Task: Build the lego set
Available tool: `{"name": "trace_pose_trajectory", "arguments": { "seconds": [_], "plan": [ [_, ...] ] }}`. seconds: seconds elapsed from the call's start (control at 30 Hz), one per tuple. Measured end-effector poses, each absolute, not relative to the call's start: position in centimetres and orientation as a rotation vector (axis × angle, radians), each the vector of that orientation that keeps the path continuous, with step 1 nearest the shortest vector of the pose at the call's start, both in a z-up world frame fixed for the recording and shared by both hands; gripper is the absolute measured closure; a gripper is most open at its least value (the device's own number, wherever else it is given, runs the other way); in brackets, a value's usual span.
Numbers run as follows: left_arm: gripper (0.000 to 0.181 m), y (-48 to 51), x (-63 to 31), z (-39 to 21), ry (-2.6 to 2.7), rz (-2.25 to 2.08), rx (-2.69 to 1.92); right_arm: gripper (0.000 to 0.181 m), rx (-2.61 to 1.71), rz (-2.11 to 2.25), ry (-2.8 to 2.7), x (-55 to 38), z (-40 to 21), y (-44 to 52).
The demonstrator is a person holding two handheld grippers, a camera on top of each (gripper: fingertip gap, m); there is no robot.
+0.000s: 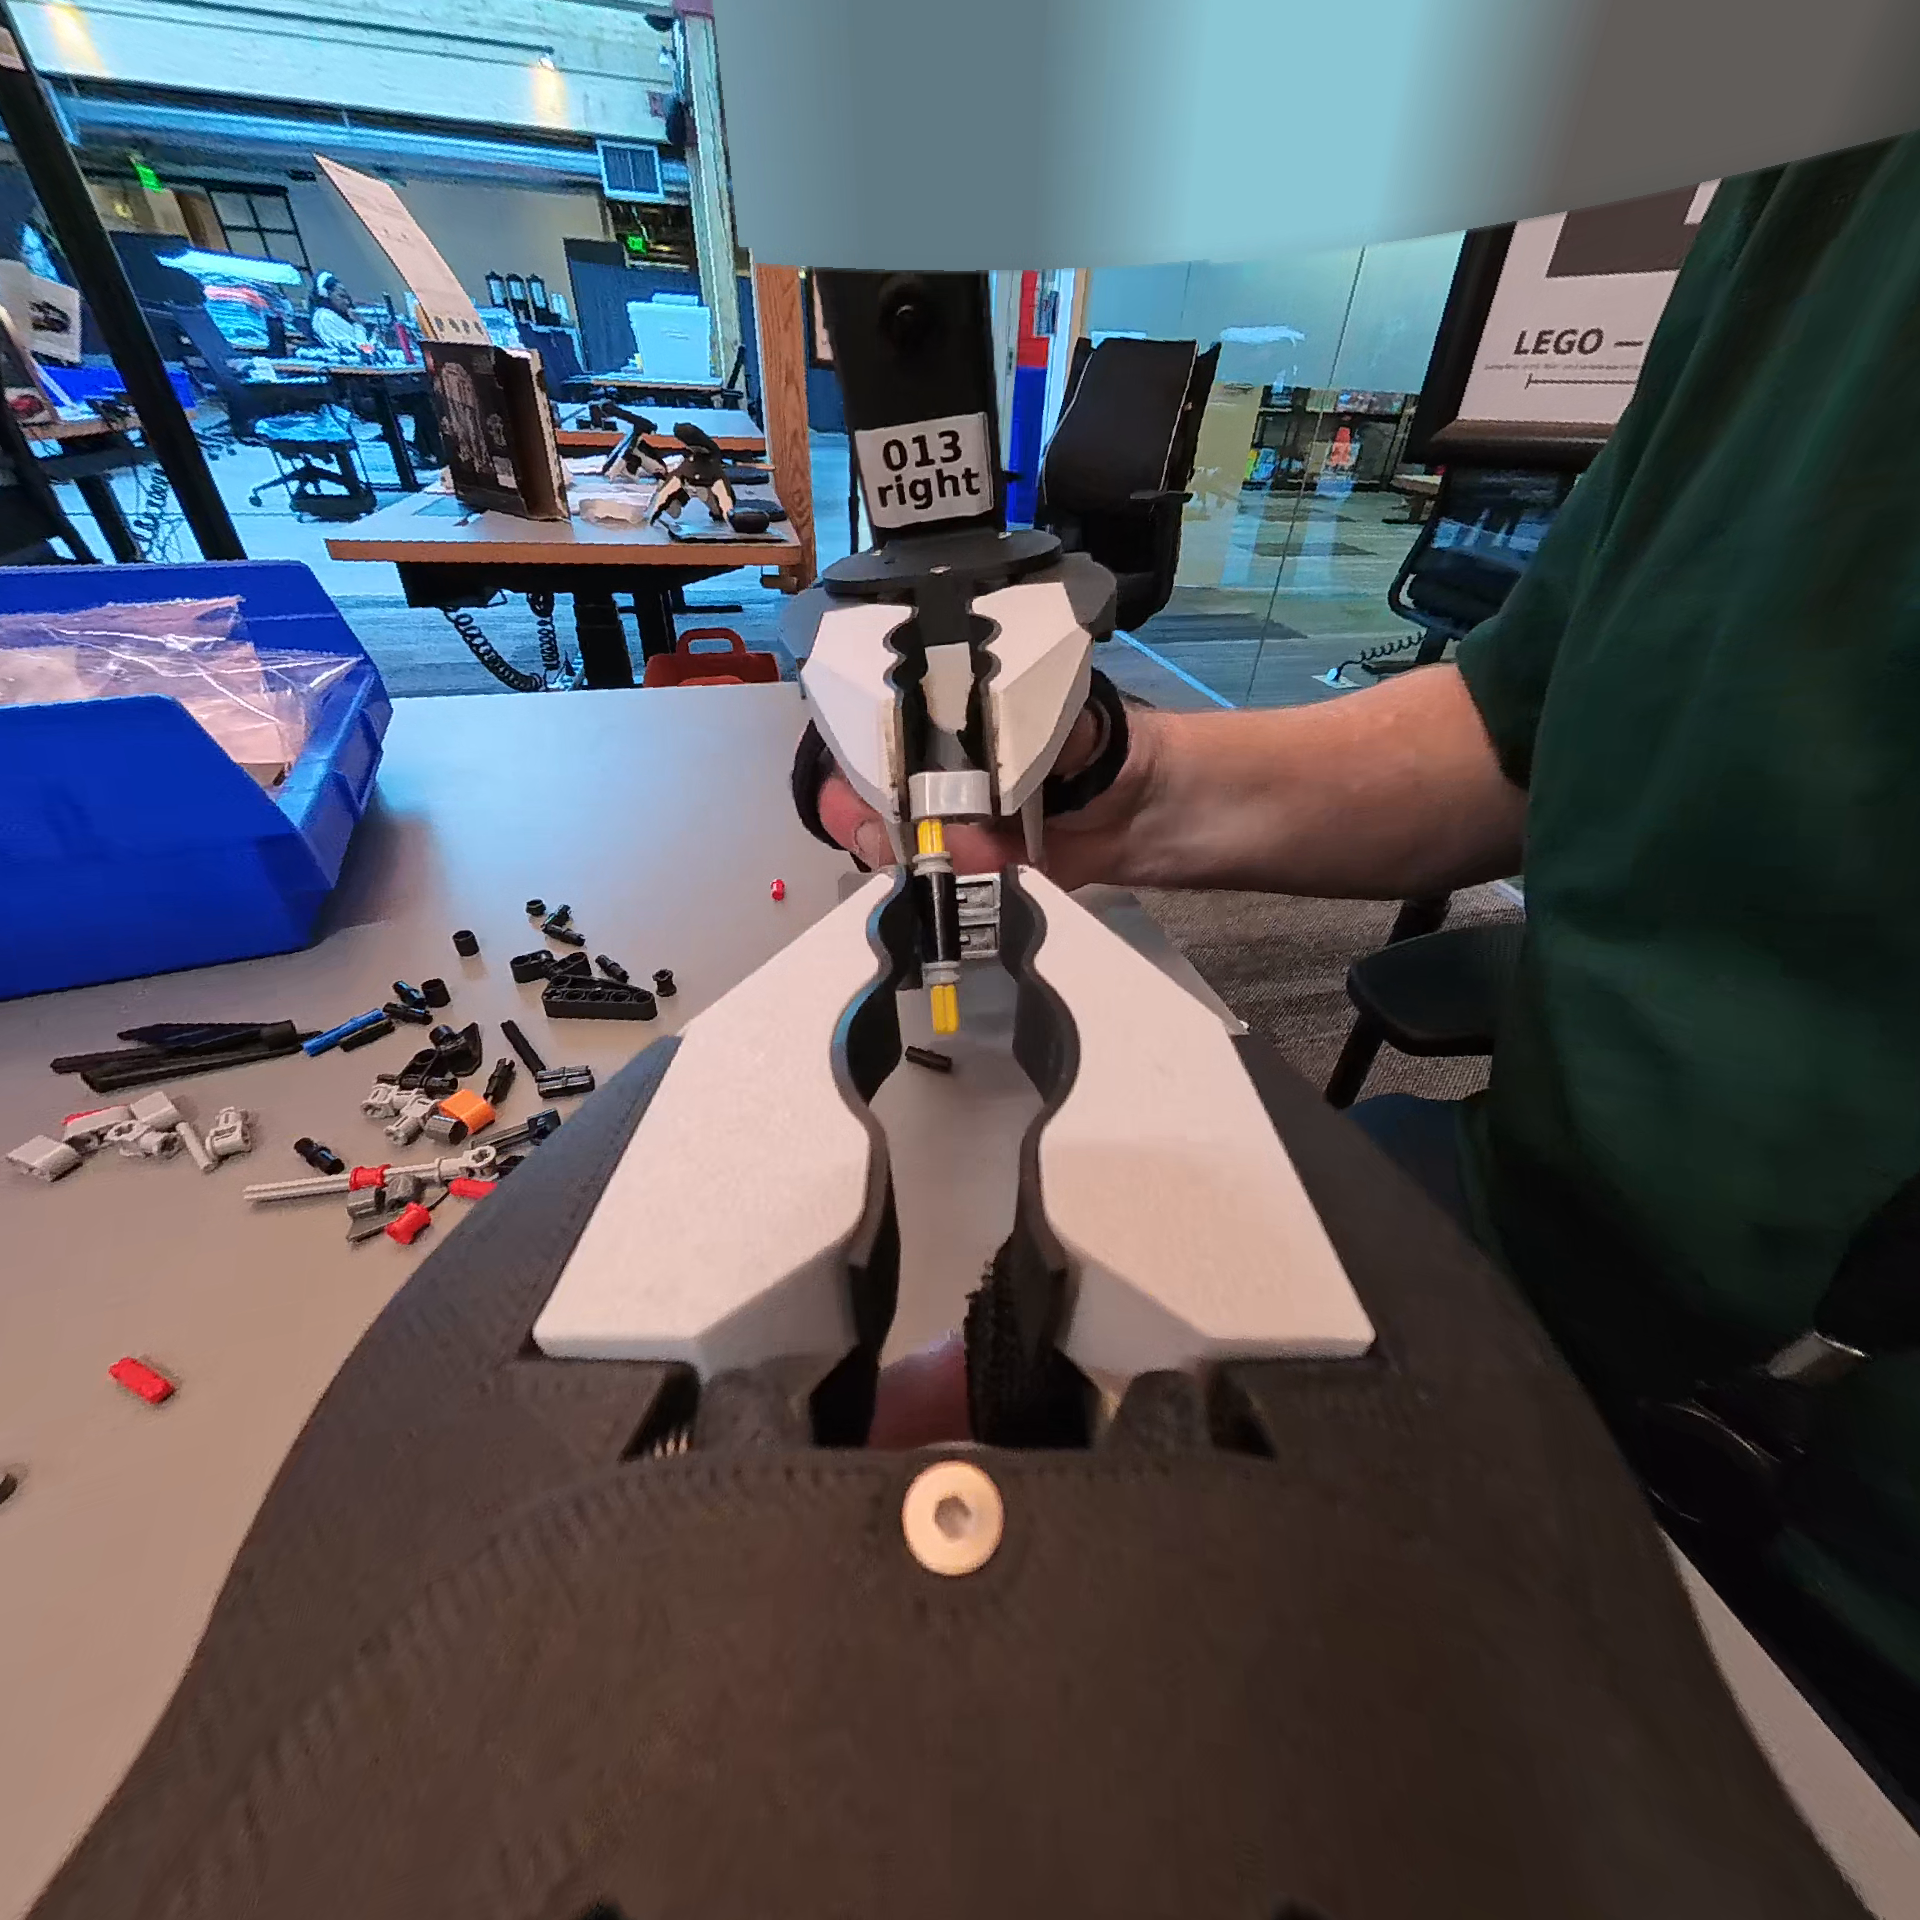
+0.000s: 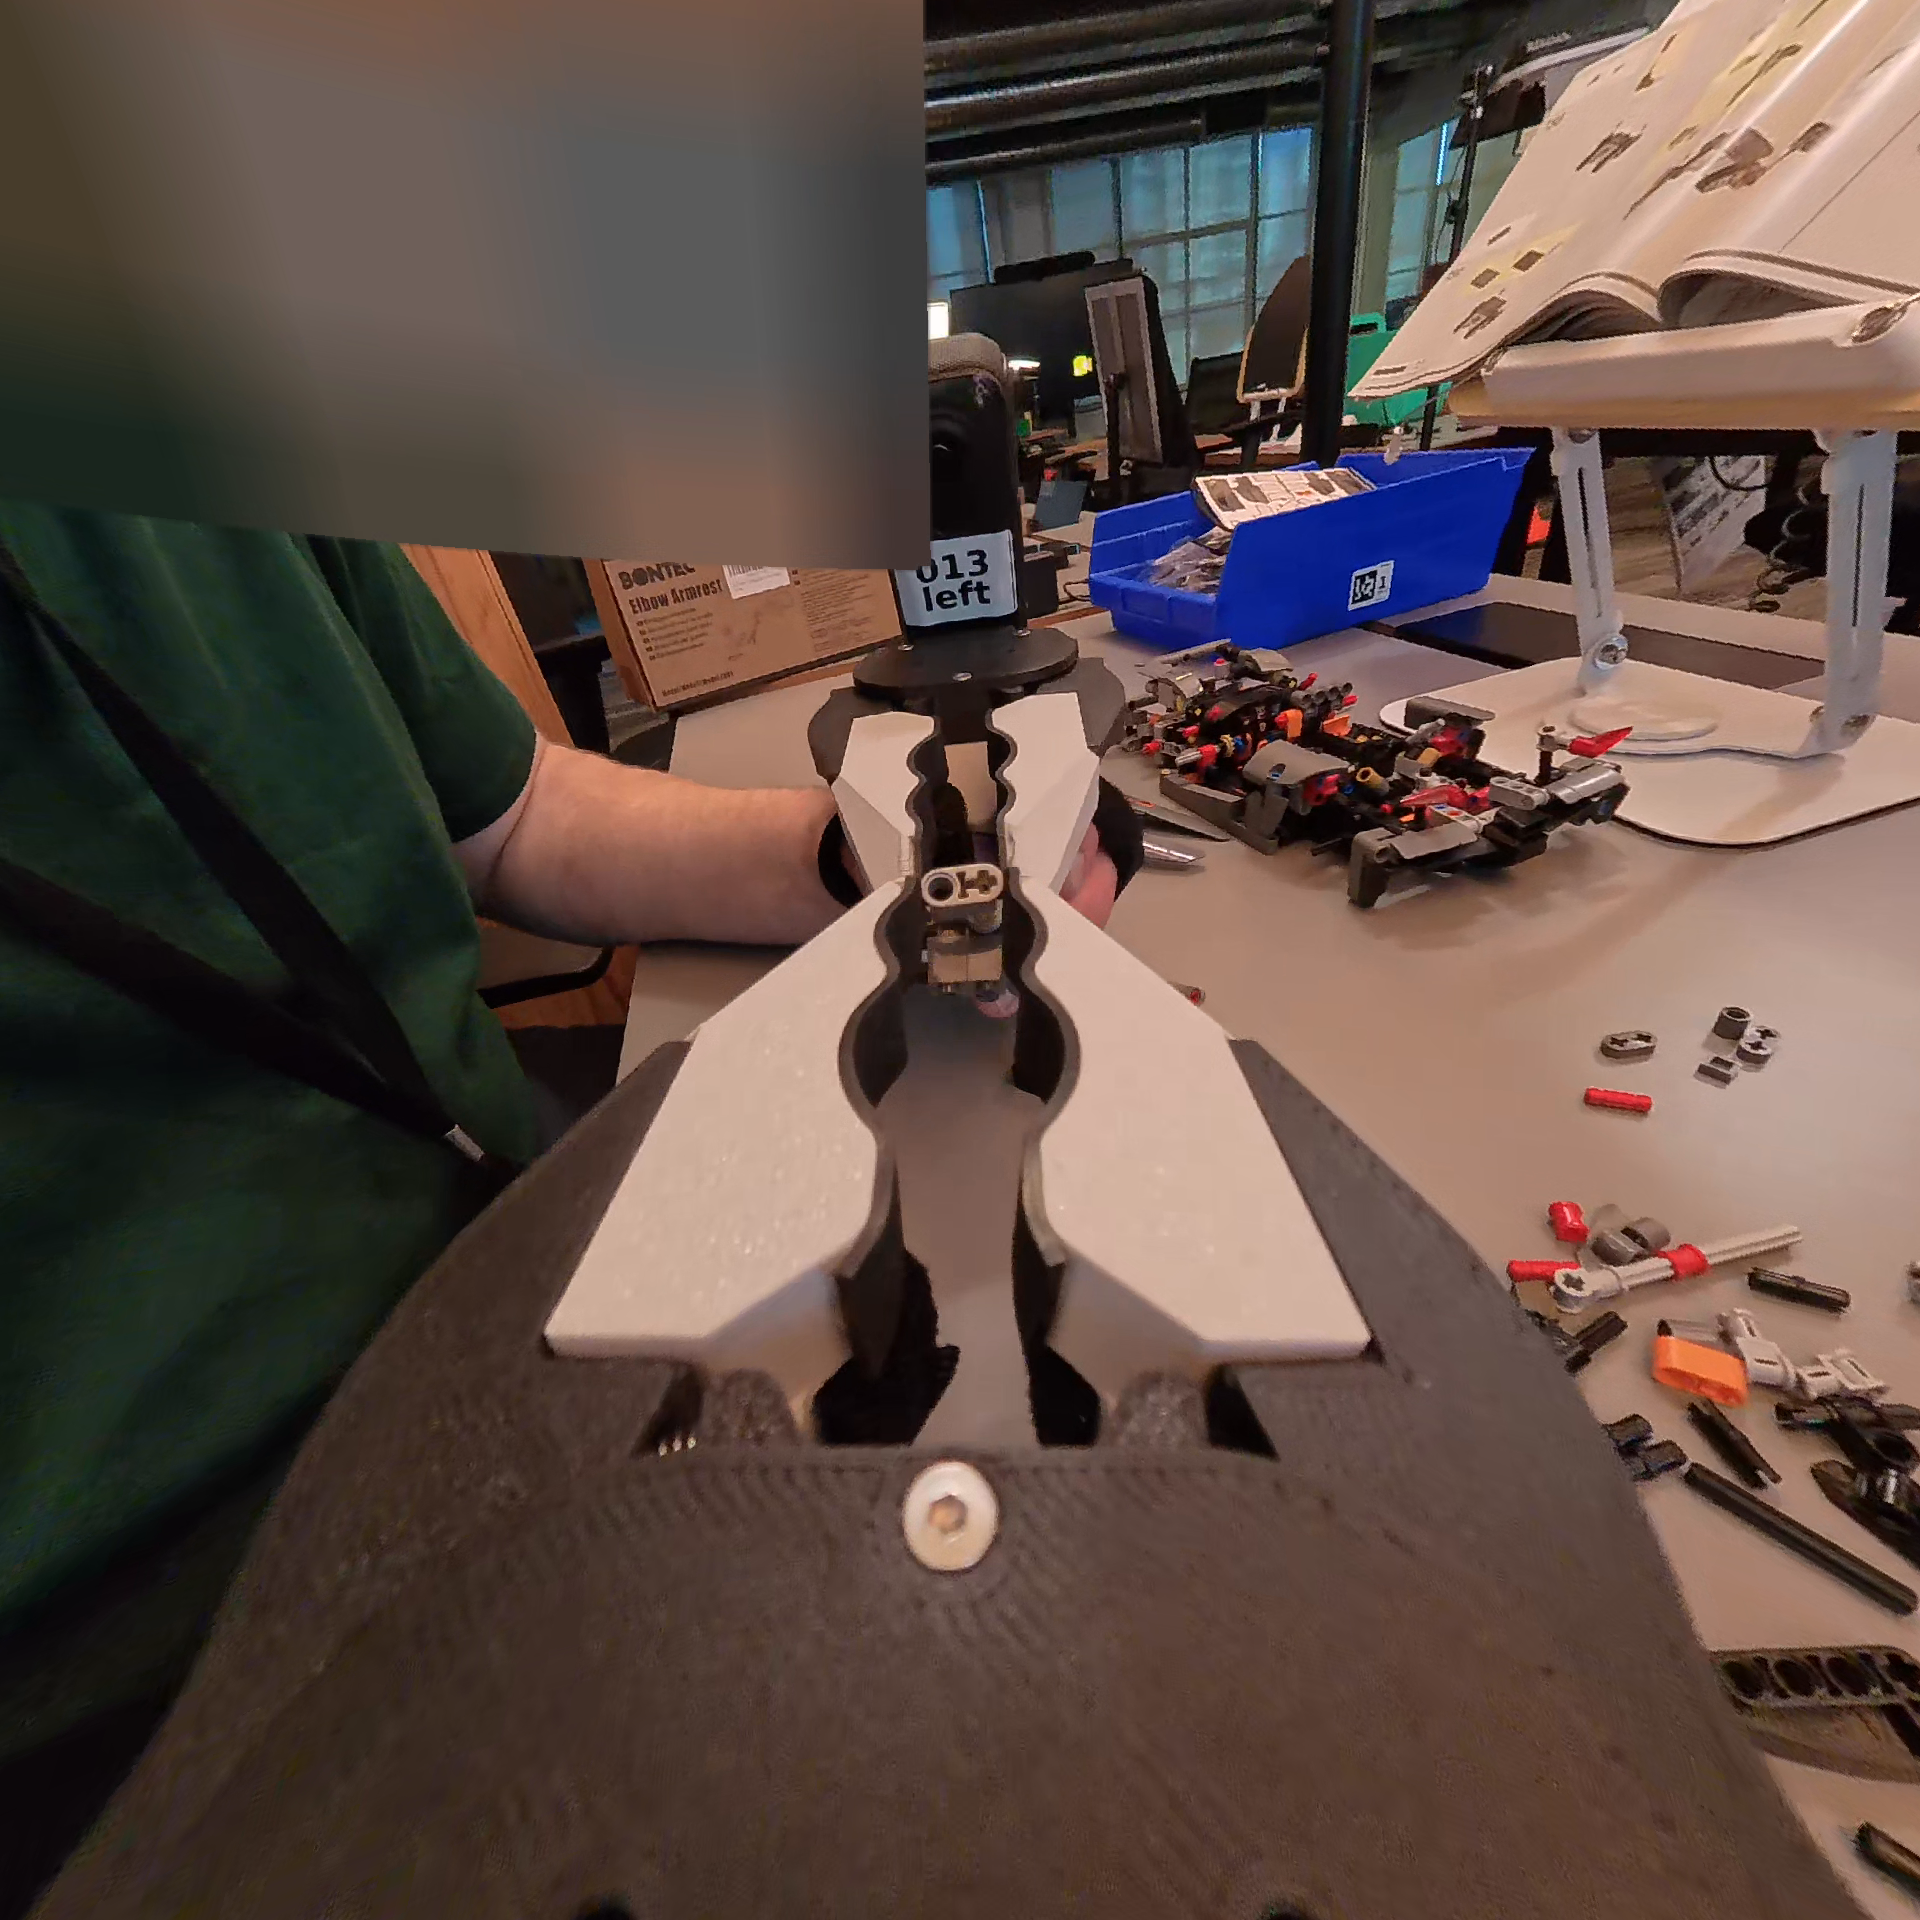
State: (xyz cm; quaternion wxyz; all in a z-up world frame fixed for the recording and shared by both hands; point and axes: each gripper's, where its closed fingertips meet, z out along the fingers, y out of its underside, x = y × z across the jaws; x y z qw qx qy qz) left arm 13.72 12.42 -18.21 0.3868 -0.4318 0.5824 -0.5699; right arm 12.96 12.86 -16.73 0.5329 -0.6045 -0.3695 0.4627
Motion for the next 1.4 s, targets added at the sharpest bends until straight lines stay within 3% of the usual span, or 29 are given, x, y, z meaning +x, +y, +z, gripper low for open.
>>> {"name": "trace_pose_trajectory", "arguments": {
  "seconds": [0.43,0.9,1.4],
  "plan": [
    [0.168,12.4,13.9,-18.1,1.483,-1.458,-1.090,0.168,-1.385,1.172,-0.881,12.9,-16.7,12.7],
    [0.167,12.0,14.1,-19.0,1.541,-1.394,-1.092,0.168,-1.463,0.971,-1.029,12.3,-17.7,12.6],
    [0.167,11.1,15.3,-24.6,1.848,-1.016,-1.182,0.168,-1.766,0.704,-1.233,13.4,-22.8,11.6]
  ]
}}
